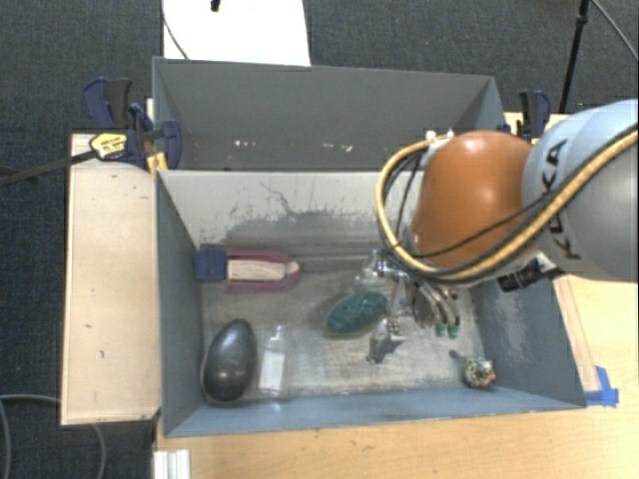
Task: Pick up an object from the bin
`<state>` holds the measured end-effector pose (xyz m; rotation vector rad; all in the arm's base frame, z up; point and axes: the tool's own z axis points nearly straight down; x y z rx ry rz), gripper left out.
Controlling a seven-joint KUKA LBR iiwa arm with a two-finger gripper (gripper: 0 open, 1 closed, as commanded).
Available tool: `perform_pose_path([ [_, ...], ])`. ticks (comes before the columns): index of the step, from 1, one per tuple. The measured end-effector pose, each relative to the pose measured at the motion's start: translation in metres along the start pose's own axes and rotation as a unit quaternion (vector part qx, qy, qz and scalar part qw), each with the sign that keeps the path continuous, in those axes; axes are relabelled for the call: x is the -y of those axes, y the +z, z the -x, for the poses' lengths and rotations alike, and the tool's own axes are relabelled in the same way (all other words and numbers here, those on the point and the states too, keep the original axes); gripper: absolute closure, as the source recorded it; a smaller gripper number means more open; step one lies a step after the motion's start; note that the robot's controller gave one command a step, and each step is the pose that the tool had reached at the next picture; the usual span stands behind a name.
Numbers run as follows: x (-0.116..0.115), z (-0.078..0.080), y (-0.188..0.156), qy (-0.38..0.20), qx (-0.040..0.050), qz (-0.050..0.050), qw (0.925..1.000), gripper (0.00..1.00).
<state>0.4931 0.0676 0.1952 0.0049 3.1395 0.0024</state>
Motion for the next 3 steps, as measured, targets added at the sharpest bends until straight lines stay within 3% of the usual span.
perform_pose_path([
  [1,0.008,0.051,0.119,-0.049,-0.0025,-0.001,0.9988,0.0],
  [2,0.008,0.052,0.115,-0.047,-0.0005,0.0,0.9989,1.0],
  [3,0.003,0.065,-0.106,-0.169,0.0051,-0.001,0.9857,1.0],
])
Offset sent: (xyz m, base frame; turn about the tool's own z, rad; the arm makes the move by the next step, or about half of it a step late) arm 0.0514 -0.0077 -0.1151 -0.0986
